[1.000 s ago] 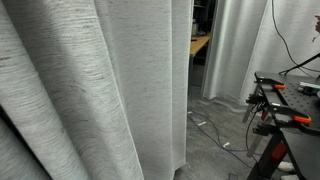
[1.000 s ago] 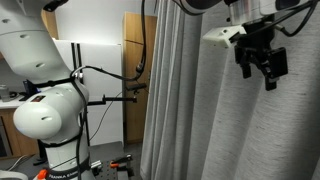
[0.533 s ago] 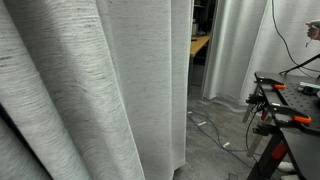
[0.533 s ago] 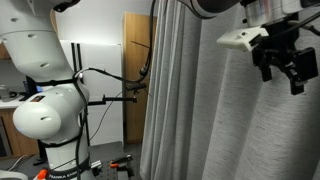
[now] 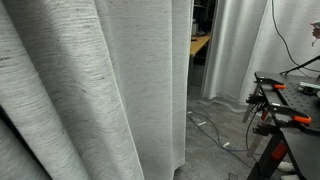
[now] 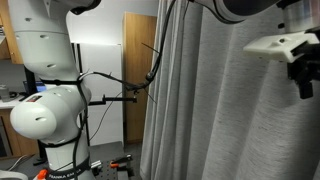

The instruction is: Open the grey curtain

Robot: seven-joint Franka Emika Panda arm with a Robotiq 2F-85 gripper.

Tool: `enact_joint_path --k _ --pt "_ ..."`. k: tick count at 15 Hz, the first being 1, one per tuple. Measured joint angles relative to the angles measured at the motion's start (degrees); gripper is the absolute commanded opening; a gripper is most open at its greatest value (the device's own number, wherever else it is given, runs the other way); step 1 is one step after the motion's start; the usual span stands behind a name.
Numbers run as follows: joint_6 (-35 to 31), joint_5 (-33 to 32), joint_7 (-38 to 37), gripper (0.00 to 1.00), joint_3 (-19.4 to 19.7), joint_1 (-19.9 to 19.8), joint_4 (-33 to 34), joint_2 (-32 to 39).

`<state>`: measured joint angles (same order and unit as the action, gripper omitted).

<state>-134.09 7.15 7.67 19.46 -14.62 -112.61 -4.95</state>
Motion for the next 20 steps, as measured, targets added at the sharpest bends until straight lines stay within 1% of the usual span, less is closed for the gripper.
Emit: enact_joint_path --k 2,4,7,10,12,15,17,20 --pt "0.00 0.00 0.04 1.00 0.50 -1.12 1.52 1.22" --pt "-0.41 0.05 1.62 1.00 0.65 -1.54 2.64 1.90" --pt "-1.76 0.95 7.45 1.00 -0.08 -1.23 3.12 2.10" --pt "-1.90 3.51 13.64 1.00 -1.61 -0.53 3.10 2.11" --pt "-1.90 5.15 16.73 1.00 -2.42 -0.11 3.10 2.11" --pt "-1.93 6.97 20.31 1.00 -2.62 0.22 3.13 2.11" --pt "-3.54 7.03 21.64 1.00 -2.41 0.17 3.18 2.11" --pt "-8.40 7.03 22.27 1.00 -1.97 -0.04 3.19 2.16"
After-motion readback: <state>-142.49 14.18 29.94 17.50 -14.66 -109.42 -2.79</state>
